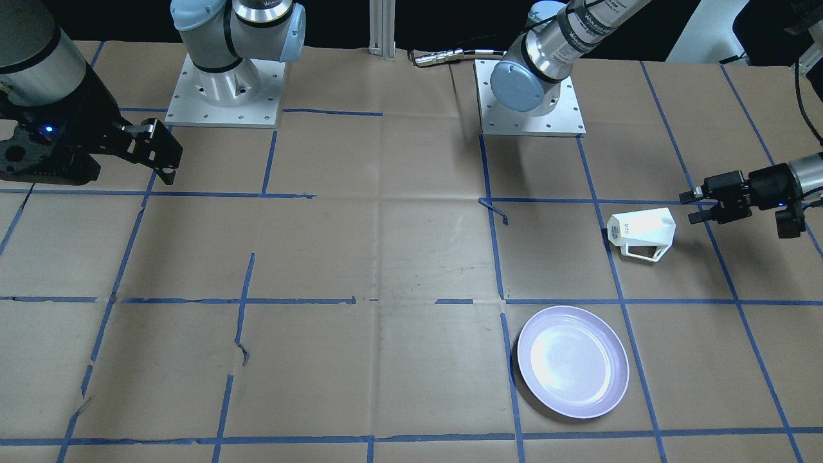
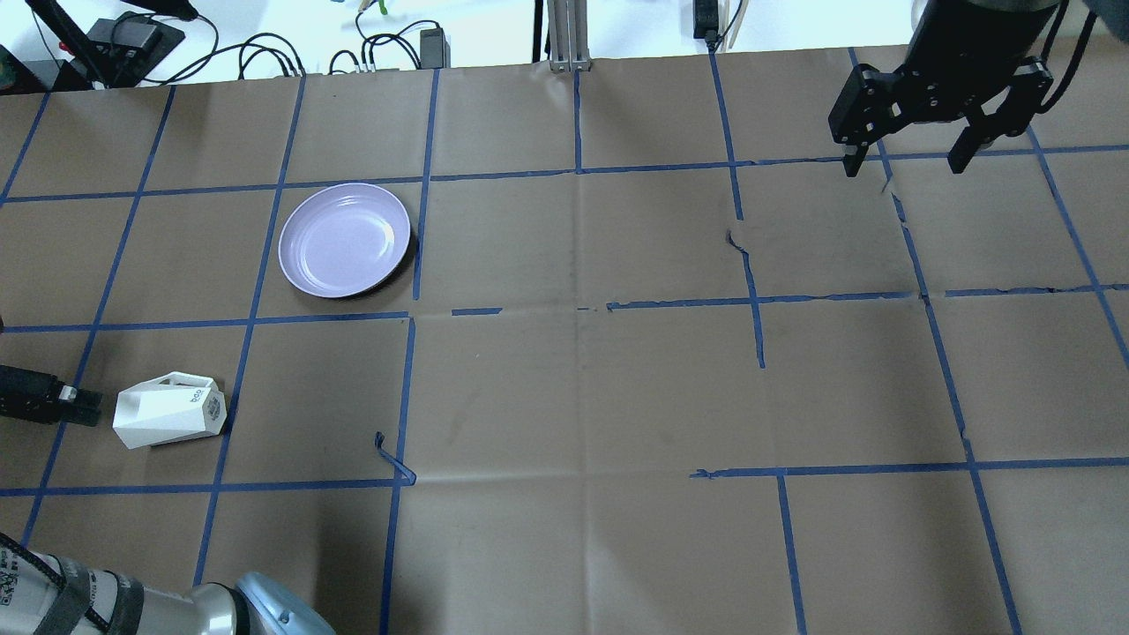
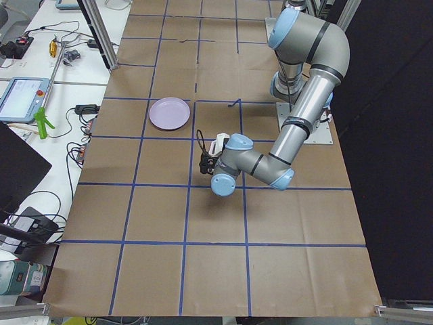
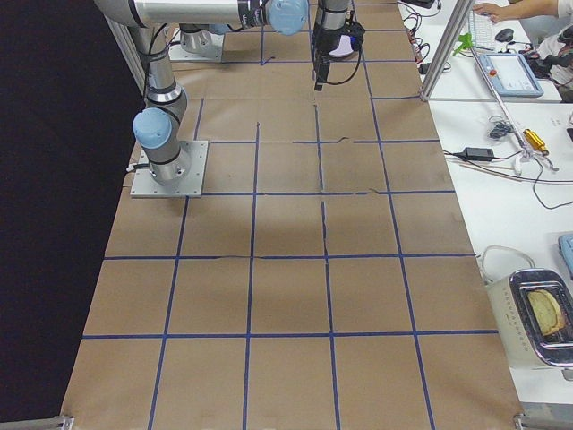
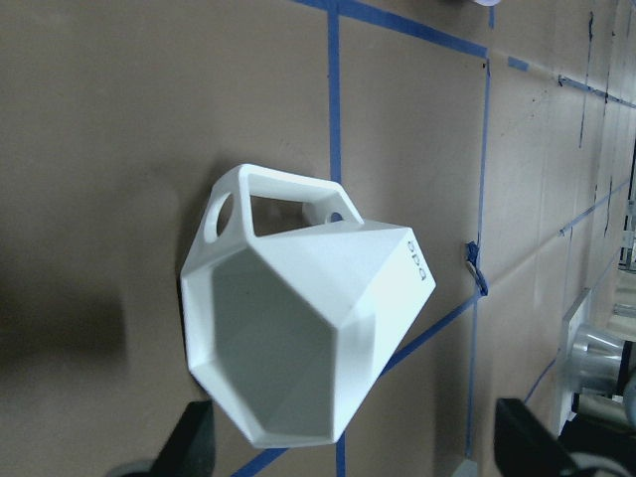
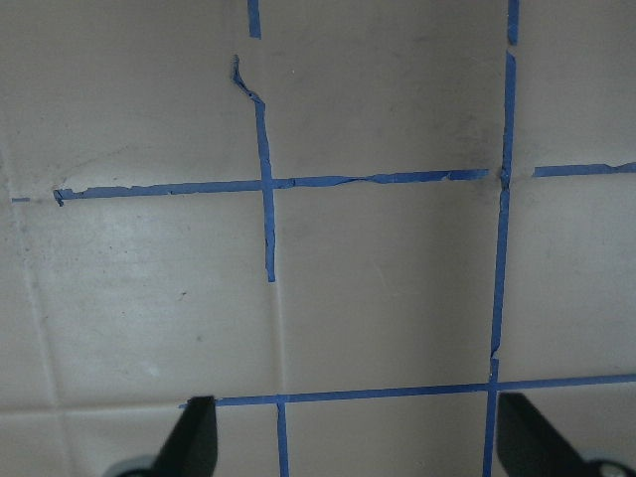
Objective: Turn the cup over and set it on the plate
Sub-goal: 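Close the left gripper on the open rim of the white cup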
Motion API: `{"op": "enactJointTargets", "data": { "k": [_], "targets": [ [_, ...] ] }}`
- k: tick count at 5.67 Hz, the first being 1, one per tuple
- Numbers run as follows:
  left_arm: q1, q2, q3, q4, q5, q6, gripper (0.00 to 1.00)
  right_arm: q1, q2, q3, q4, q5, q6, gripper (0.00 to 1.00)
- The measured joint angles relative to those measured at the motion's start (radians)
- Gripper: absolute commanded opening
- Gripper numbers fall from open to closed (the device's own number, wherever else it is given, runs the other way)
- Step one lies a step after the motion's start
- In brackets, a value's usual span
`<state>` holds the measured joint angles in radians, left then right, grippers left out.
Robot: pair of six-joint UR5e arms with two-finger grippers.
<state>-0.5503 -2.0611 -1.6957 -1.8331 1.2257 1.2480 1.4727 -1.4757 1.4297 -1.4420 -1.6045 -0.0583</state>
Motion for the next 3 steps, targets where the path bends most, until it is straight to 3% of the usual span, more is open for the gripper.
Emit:
{"op": "enactJointTargets", "data": {
  "k": [1,3],
  "targets": [
    [-0.003,-0.034,-0.001,-0.014,-0.035,0.023,0.71,0.0,0.0,0.0,0.0,0.0,0.0,1.0],
    [-0.009,-0.058,0.0,-0.042,-0.121,0.094,0.19,0.0,0.0,0.0,0.0,0.0,0.0,1.0]
  ]
}}
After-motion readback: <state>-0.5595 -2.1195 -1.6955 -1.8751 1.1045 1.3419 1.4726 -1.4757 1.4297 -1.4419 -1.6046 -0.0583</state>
